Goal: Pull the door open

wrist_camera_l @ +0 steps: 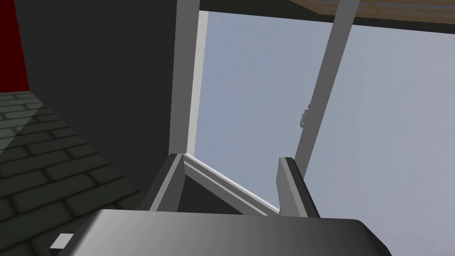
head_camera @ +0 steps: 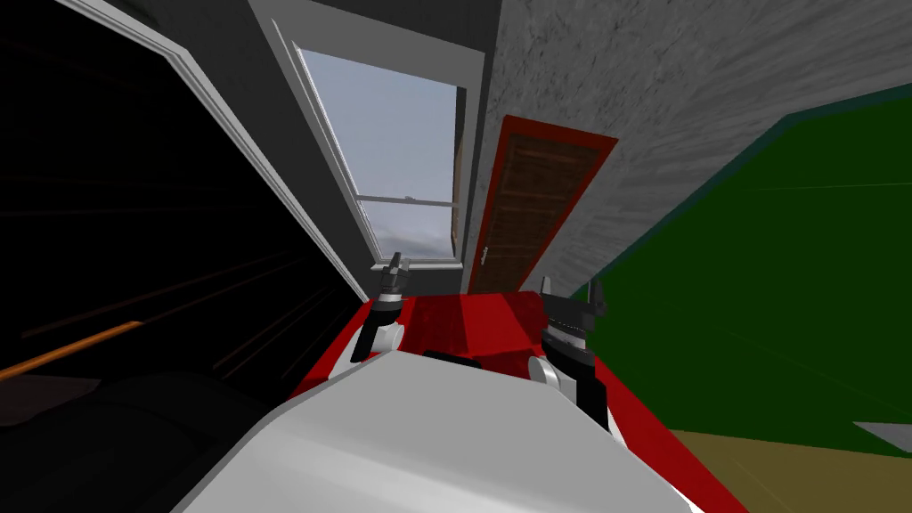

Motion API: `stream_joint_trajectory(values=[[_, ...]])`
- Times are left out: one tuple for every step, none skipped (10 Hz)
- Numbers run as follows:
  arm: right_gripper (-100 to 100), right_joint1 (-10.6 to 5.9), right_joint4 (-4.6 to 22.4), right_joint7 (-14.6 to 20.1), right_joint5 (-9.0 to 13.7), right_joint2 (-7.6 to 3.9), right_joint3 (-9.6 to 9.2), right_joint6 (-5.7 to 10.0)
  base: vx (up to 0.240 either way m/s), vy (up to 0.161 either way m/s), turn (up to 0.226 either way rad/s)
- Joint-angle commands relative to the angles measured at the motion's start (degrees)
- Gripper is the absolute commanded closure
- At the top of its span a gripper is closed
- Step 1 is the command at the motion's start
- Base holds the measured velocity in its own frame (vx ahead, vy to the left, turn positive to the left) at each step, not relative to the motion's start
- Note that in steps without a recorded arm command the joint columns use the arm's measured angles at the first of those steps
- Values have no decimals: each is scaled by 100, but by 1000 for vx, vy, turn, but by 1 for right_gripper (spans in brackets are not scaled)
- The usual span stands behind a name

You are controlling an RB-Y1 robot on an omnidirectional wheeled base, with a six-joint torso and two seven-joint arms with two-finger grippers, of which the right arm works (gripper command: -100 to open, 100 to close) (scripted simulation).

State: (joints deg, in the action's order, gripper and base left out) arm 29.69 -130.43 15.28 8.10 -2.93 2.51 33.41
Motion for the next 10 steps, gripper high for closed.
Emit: stream_joint_trajectory(values=[[-100, -52, 145, 162, 103, -46, -51, -5, 132, -42, 102], [-100, -82, 363, 352, 228, -111, -108, 61, 135, -25, 137], [-100, -96, 472, 446, 291, -144, -137, 94, 138, -26, 140], [-100, -111, 581, 541, 353, -176, -166, 126, 110, -24, 115], [-100, -127, 701, 645, 422, -211, -197, 163, 89, -30, 101], [-100, -144, 828, 755, 494, -248, -230, 201, 81, -23, 128], [-100, -161, 954, 865, 567, -284, -264, 239, 93, -28, 106], [-100, -178, 1081, 975, 639, -321, -297, 277, 88, -41, 102], [-100, -195, 1210, 1087, 713, -358, -331, 316, 86, -37, 112], [-100, -214, 1349, 1209, 793, -397, -367, 358, 86, -32, 130]])
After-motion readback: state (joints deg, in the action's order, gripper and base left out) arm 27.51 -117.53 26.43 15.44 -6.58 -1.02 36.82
